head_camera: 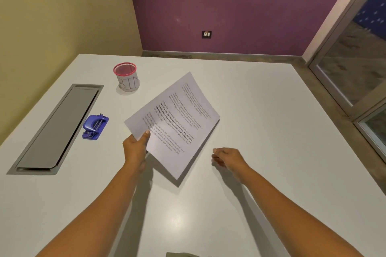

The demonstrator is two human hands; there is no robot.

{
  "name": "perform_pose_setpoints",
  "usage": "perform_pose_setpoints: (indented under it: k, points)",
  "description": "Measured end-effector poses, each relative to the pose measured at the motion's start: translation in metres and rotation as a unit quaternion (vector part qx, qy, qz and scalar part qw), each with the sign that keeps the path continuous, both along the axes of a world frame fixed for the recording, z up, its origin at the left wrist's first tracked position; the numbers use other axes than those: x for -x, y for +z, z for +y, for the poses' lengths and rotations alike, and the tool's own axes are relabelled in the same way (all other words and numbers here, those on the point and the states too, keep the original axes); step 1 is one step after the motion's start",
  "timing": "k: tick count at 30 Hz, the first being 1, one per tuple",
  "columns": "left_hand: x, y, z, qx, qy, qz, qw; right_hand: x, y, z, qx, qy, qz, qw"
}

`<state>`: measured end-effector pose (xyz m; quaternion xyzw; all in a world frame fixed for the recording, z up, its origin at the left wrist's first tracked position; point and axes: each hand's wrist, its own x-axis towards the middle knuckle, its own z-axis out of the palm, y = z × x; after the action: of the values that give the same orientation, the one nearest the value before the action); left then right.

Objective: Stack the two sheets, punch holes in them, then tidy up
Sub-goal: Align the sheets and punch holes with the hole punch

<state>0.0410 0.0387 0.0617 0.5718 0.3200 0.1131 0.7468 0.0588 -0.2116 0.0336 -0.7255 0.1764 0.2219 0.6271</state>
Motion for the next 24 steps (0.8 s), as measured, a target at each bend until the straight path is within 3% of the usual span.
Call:
perform_pose_setpoints:
  k: [3, 6, 11, 16, 24]
  points:
    - [0.001, -0.004, -0.012, 0.034, 0.040, 0.022, 0.998, -0.002, 0.003, 0.020, -0.042, 0.004, 0.062, 0.997]
    - [0.002, -0.006, -0.023, 0.070, 0.056, 0.030, 0.995, -0.008, 0.011, 0.035, -0.098, -0.038, 0.050, 0.993]
    - [0.007, -0.008, -0.029, 0.098, 0.053, 0.048, 0.993, -0.021, 0.017, 0.035, -0.043, -0.129, -0.002, 0.991]
    - [0.012, -0.013, -0.021, 0.097, 0.031, 0.076, 0.992, -0.029, 0.016, 0.038, 0.012, -0.127, -0.045, 0.991]
    - [-0.006, -0.005, 0.053, 0.024, 0.019, 0.081, 0.996, -0.048, 0.011, 0.027, 0.029, -0.094, -0.084, 0.992]
